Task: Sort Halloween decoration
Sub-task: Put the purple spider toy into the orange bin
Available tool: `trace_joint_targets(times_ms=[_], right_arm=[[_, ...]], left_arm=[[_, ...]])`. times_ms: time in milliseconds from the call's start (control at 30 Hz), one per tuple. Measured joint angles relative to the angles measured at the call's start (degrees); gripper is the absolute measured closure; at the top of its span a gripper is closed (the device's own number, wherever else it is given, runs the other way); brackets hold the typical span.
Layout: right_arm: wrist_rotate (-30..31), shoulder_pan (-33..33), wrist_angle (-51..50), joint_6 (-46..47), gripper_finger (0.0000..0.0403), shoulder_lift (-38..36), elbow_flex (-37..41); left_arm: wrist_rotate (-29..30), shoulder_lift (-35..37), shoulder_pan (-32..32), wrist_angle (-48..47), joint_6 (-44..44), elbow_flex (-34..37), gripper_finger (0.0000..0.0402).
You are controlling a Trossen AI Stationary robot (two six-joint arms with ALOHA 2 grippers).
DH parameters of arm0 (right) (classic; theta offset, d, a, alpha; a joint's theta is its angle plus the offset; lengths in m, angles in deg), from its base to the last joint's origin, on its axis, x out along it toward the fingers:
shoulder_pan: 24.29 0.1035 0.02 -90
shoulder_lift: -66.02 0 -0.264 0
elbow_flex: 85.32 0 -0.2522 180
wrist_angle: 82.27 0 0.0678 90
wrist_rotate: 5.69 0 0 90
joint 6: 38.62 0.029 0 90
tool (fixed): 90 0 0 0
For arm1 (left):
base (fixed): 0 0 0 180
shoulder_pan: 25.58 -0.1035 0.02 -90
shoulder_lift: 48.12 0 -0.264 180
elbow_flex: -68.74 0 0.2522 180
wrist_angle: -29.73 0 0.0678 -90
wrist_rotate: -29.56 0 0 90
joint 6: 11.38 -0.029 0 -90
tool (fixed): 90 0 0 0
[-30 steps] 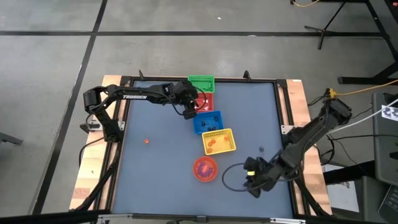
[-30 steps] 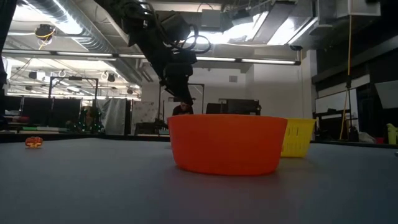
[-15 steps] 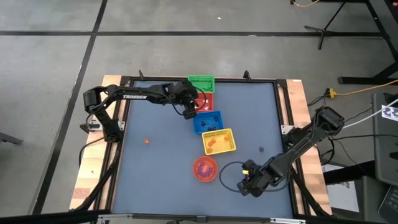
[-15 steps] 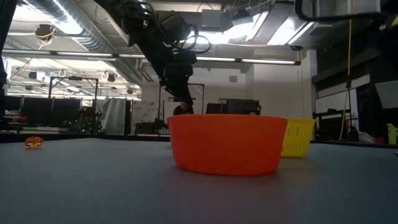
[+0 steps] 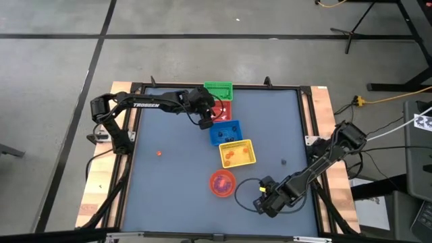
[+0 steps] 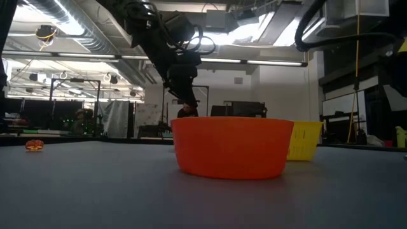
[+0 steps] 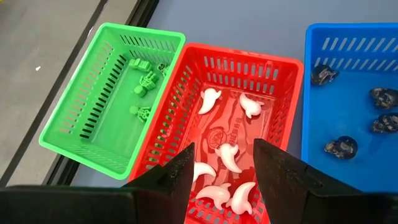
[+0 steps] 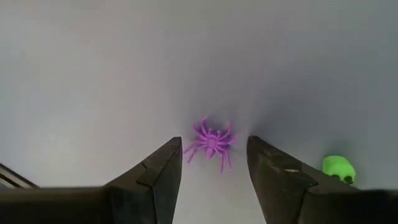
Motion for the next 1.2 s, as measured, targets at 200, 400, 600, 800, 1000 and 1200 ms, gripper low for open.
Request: trace_joint_targets(times_ms=[200,400,600,800,1000,1200], right_arm=[[0.37,0.0,-3.57,0.02,0.0221,2.8,-3.24],[0.58,0.0,-8.3,0.0,0.0248,4.92,-6.51],[0.58,0.02,-9.68,0.0,0.0318,5.97,-7.67],[0.64,0.02,-8.83,-0.02,0.0371,6.01,-7.7],[0.64,0.0,-8.54,-0.26,0.0384,6.01,-7.72],[0.25,0.0,-8.44,-0.68,0.0381,4.3,-7.56]], left_arm=[[0.0,0.0,0.0,0.0,0.02,0.0,0.0253],[0.0,0.0,0.0,0.01,0.02,0.0,0.0253],[0.0,0.0,0.0,0.02,0.0,0.0,0.0253],[0.0,0.0,0.02,0.02,0.0,0.0,0.0253],[0.0,0.0,0.02,0.02,0.0,0.0,0.0253],[0.0,0.0,0.06,0.02,-0.02,0.0,0.0253]])
